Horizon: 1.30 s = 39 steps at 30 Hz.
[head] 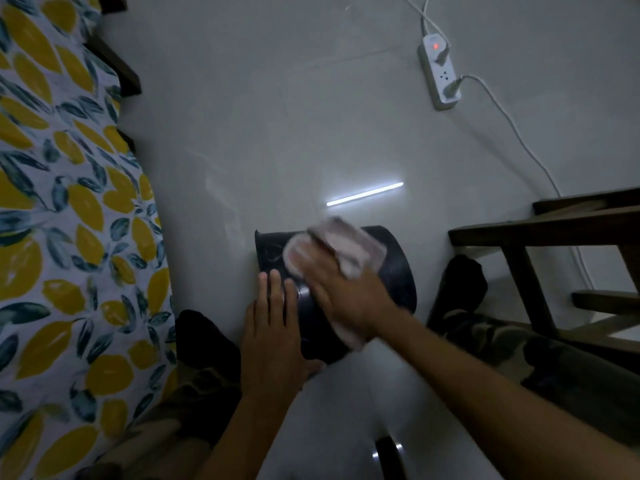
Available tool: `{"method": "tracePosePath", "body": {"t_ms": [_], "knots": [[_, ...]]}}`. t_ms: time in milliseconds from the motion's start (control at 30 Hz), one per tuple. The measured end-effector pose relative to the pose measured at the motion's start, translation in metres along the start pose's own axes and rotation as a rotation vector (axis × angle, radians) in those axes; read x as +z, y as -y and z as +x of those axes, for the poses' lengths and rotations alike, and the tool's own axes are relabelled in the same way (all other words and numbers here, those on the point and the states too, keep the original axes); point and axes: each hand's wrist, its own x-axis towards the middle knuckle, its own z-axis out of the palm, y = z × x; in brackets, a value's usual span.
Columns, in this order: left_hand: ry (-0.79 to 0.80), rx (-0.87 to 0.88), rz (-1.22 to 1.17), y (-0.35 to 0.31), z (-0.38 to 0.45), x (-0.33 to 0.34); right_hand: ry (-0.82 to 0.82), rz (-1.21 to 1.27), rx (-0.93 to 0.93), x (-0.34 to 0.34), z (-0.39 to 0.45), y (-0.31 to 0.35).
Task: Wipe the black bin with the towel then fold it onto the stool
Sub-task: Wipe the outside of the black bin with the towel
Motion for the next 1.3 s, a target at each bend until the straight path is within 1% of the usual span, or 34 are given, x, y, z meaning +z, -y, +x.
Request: {"method": "tracePosePath", "body": {"t_ms": [33, 100, 167, 200, 233, 300, 333, 367, 400, 433, 467, 533, 567, 600, 633, 700, 733, 767, 800, 867, 900, 933, 967, 1033, 1133, 1233, 1300], "knots": [[0.005, -0.002, 0.005, 0.0, 0.001, -0.003, -0.026, 0.006, 0.108, -0.011, 0.02, -0.012], [0.006, -0.012, 0.017, 0.001, 0.008, -0.008, -0.162, -0.018, 0.355, -0.024, 0.03, -0.04], [0.0, -0.018, 0.001, 0.002, 0.015, -0.011, -0.306, -0.056, 0.486, -0.015, 0.001, -0.034], [-0.011, -0.014, -0.009, 0.003, 0.017, -0.009, -0.331, -0.053, 0.508, -0.001, -0.022, -0.017], [-0.031, -0.006, -0.014, 0.003, 0.017, -0.007, -0.323, -0.033, 0.498, 0.013, -0.043, 0.005], [-0.053, 0.008, -0.012, 0.004, 0.013, -0.001, -0.225, 0.082, 0.339, 0.03, -0.064, 0.043], [-0.053, 0.007, -0.008, 0.004, 0.011, 0.002, -0.167, 0.141, 0.244, 0.028, -0.061, 0.046], [-0.05, 0.002, -0.002, 0.004, 0.009, 0.003, -0.134, 0.21, 0.195, 0.02, -0.05, 0.039], [-0.039, 0.0, 0.008, 0.003, 0.009, 0.003, -0.129, 0.239, 0.2, 0.011, -0.035, 0.026], [-0.032, 0.005, 0.024, 0.001, 0.009, 0.002, -0.144, 0.189, 0.232, 0.002, -0.02, 0.008], [-0.035, 0.011, 0.04, 0.0, 0.008, 0.0, -0.172, 0.09, 0.313, -0.005, -0.005, -0.013], [-0.053, 0.013, 0.047, -0.004, 0.007, -0.005, -0.29, -0.019, 0.589, -0.018, 0.011, -0.053], [-0.061, 0.007, 0.031, -0.008, 0.006, -0.008, -0.317, 0.005, 0.712, -0.021, 0.01, -0.066], [-0.085, 0.001, 0.003, -0.014, 0.005, -0.012, -0.336, 0.07, 0.781, -0.023, 0.006, -0.075], [-0.122, -0.009, -0.044, -0.02, 0.007, -0.016, -0.344, 0.152, 0.807, -0.023, 0.001, -0.079], [-0.239, -0.09, -0.18, -0.029, 0.019, -0.029, -0.337, 0.271, 0.783, -0.021, -0.013, -0.081], [-0.3, -0.174, -0.256, -0.032, 0.03, -0.037, -0.344, 0.287, 0.759, -0.02, -0.021, -0.08], [-0.321, -0.275, -0.339, -0.032, 0.043, -0.045, -0.354, 0.293, 0.746, -0.02, -0.027, -0.078], [-0.285, -0.388, -0.451, -0.03, 0.059, -0.052, -0.365, 0.295, 0.744, -0.02, -0.031, -0.077], [-0.147, -0.598, -0.712, -0.027, 0.091, -0.061, -0.377, 0.321, 0.768, -0.018, -0.039, -0.074], [-0.086, -0.644, -0.794, -0.029, 0.101, -0.065, -0.391, 0.334, 0.785, -0.019, -0.042, -0.073], [-0.061, -0.633, -0.79, -0.034, 0.106, -0.069, -0.416, 0.353, 0.8, -0.02, -0.045, -0.072], [-0.075, -0.595, -0.763, -0.04, 0.107, -0.074, -0.442, 0.373, 0.822, -0.022, -0.047, -0.071], [-0.167, -0.508, -0.723, -0.051, 0.104, -0.082, -0.475, 0.423, 0.864, -0.026, -0.047, -0.071], [-0.288, -0.409, -0.768, -0.051, 0.096, -0.084, -0.51, 0.514, 0.892, -0.035, -0.043, -0.065], [-0.36, -0.379, -0.744, -0.043, 0.08, -0.076, -0.523, 0.596, 0.906, -0.046, -0.037, -0.053], [-0.39, -0.381, -0.687, -0.041, 0.063, -0.067, -0.527, 0.731, 0.933, -0.047, -0.037, -0.047]]}}
